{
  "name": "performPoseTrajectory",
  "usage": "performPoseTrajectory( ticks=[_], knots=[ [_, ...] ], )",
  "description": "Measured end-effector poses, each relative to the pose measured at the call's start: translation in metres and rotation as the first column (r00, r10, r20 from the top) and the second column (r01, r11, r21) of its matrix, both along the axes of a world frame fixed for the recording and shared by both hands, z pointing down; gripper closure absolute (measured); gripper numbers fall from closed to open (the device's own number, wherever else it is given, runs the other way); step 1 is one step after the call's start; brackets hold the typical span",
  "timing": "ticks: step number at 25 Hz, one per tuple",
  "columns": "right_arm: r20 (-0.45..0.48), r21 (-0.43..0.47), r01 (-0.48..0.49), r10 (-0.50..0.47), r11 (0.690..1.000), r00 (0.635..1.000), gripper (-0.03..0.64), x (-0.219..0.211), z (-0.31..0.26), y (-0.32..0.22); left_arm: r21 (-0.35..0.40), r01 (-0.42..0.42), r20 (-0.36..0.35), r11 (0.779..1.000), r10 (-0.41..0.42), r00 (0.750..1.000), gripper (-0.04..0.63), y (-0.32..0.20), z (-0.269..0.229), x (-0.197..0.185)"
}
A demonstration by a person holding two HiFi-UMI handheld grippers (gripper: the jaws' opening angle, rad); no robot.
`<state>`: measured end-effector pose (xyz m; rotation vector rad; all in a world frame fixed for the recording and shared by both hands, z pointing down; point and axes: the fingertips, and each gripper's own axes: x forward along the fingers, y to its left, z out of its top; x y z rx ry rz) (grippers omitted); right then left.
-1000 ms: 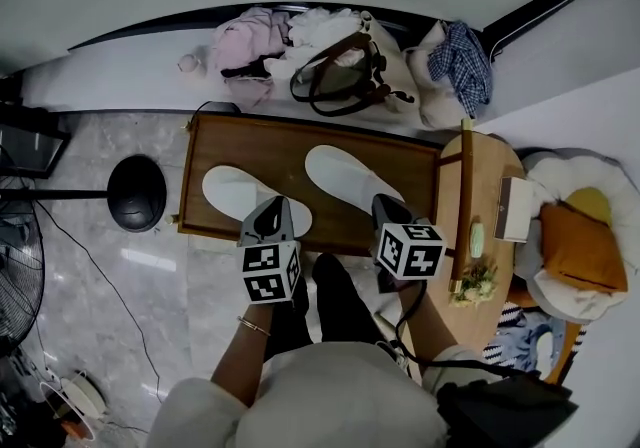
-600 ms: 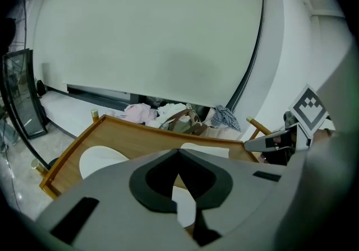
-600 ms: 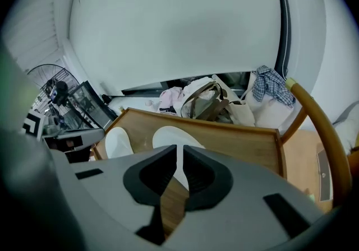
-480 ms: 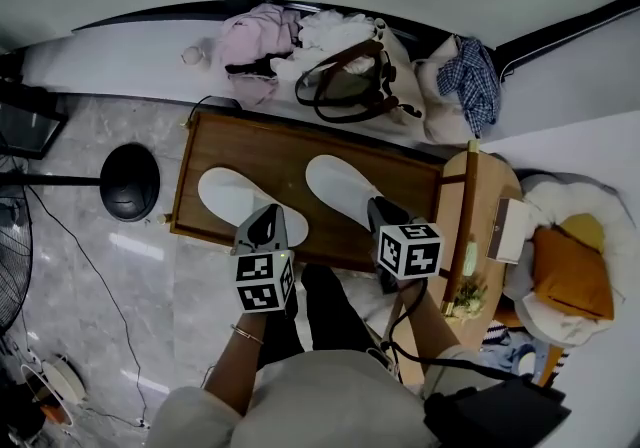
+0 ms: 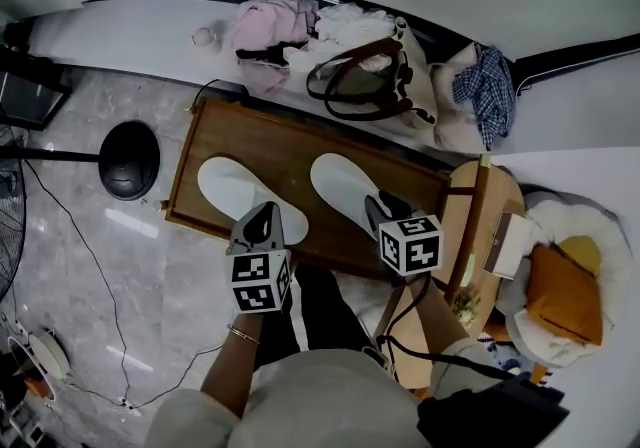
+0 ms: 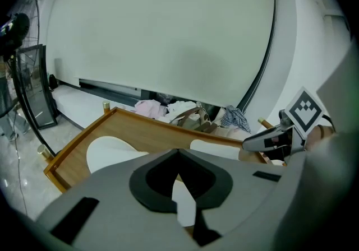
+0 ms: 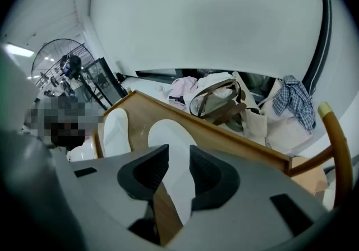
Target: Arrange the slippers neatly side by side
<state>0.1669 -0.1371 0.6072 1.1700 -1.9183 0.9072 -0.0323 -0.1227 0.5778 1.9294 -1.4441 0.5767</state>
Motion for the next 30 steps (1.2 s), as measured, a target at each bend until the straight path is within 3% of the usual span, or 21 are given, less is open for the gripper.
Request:
performPoseTrajectory(
  ticks=[8,15,22,30],
  knots=[
    [-0.072,-0.004,0.234,-0.233,0.972,0.970,0.439,-0.007,0.017,-0.007,-0.006,0.039,0.018,0.999,-0.039,0.999,0.581,0.005,0.001,-0.007],
    [-0.118,-0.022,0.364,-0.364,0.931,0.924,0.436,-0.013,0.038,-0.011,-0.016,0.042,0.030,0.999,-0.042,0.999,0.581,0.011,0.004,-0.010],
    [-0.106,-0.042,0.375,-0.378,0.926,0.920,0.441,-0.016,0.047,-0.013,-0.023,0.051,0.034,0.998,-0.050,0.998,0.581,0.015,0.007,-0.013],
    [-0.125,-0.042,0.352,-0.354,0.935,0.927,0.536,-0.013,0.050,-0.011,-0.024,0.061,0.041,0.998,-0.060,0.997,0.581,0.019,0.007,-0.016]
  ],
)
